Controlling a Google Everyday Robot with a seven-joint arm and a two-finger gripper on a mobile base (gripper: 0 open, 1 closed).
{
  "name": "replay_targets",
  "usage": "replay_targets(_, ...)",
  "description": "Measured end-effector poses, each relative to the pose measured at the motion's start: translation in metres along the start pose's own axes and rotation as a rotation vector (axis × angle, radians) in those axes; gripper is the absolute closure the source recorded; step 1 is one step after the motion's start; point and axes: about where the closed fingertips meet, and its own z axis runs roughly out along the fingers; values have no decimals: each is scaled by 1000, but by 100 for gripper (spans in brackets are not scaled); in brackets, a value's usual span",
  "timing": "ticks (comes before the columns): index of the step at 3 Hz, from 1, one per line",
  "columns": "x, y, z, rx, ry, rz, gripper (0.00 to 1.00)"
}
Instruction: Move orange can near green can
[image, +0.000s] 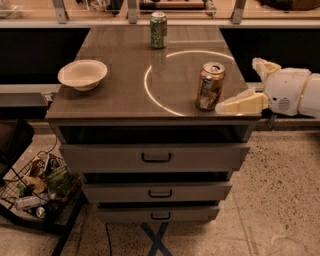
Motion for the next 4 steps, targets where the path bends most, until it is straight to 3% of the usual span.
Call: replay_targets(4, 24, -4, 41, -67, -159, 58, 0)
